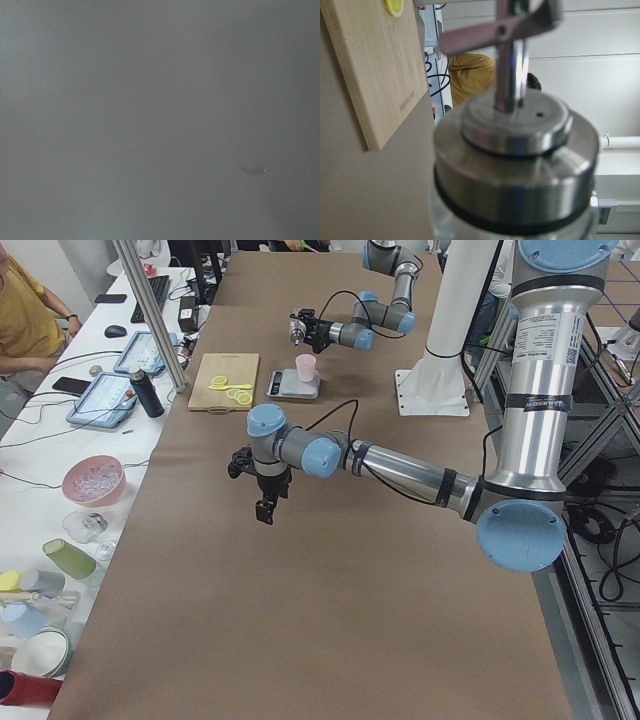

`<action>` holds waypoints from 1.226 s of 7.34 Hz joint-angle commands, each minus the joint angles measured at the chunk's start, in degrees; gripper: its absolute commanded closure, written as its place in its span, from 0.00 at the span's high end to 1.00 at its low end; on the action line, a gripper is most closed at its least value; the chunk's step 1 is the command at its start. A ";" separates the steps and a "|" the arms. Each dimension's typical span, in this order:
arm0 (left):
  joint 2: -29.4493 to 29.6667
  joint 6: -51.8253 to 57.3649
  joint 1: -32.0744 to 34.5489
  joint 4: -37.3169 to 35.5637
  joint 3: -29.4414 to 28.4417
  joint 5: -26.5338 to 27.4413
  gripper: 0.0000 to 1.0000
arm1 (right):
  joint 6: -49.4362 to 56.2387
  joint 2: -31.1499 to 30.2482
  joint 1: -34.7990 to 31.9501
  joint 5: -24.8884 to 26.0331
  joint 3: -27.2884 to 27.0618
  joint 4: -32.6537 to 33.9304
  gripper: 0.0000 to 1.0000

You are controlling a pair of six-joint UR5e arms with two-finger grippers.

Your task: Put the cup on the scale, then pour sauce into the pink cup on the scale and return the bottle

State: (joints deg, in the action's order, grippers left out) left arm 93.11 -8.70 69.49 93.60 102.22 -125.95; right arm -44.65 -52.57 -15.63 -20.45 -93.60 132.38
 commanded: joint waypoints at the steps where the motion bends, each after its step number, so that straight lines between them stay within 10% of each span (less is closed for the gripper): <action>1: -0.03 0.00 0.03 0.00 0.00 -0.09 0.97 | 0.00 -0.60 0.24 1.20 0.00 0.07 0.00; 9: -1.88 -0.09 0.03 1.93 0.09 -0.97 0.97 | -0.09 -1.39 -0.11 3.58 -0.96 0.24 0.00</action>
State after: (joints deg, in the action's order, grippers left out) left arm 91.26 -8.79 69.52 95.50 102.29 -126.57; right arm -44.73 -53.45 -15.70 -17.13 -94.23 132.63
